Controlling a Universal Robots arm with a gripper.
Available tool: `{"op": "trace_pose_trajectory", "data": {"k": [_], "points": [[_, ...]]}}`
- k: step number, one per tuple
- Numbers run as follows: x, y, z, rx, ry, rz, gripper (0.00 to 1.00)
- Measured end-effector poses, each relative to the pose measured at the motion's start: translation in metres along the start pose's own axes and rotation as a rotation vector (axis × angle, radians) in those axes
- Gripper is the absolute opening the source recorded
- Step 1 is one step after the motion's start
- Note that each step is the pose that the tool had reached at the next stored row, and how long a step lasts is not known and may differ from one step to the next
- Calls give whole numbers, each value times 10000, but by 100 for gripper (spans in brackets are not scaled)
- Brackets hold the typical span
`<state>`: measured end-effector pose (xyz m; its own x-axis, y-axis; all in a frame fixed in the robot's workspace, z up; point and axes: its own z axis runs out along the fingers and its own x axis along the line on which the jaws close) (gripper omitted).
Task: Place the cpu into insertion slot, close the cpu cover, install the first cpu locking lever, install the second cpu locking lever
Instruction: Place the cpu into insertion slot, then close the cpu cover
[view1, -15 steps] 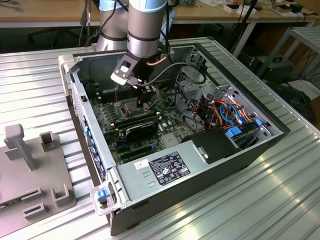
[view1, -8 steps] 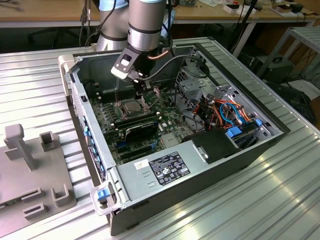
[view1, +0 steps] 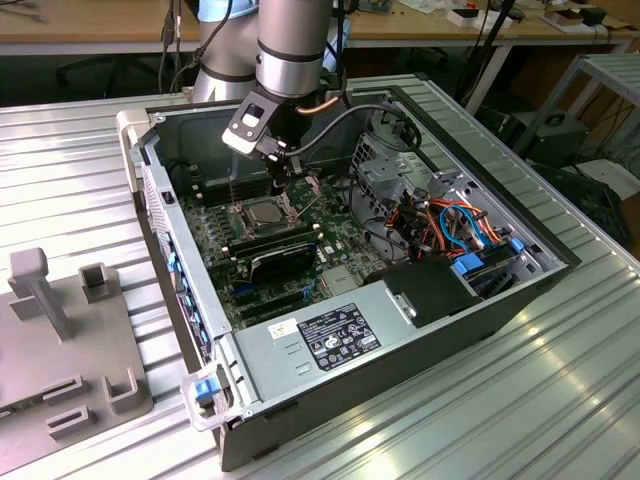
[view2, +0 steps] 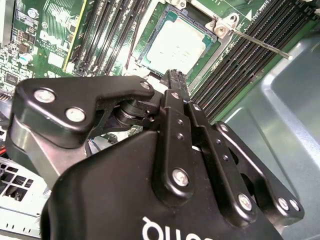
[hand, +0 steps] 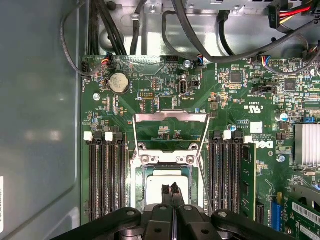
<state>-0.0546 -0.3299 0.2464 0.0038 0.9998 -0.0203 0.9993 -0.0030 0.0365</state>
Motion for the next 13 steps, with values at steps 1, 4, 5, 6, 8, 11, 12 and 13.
{"op": "trace_pose_trajectory", "data": {"k": [1,4,5,6,8,11,12,13], "points": [[0,0,0,0,0,-1,11],[1,0,0,0,0,0,11],[2,0,0,0,0,0,11],[2,0,0,0,0,0,11],[3,0,0,0,0,0,11],[3,0,0,0,0,0,11],[3,0,0,0,0,0,11],[4,0,0,0,0,0,11]]}}
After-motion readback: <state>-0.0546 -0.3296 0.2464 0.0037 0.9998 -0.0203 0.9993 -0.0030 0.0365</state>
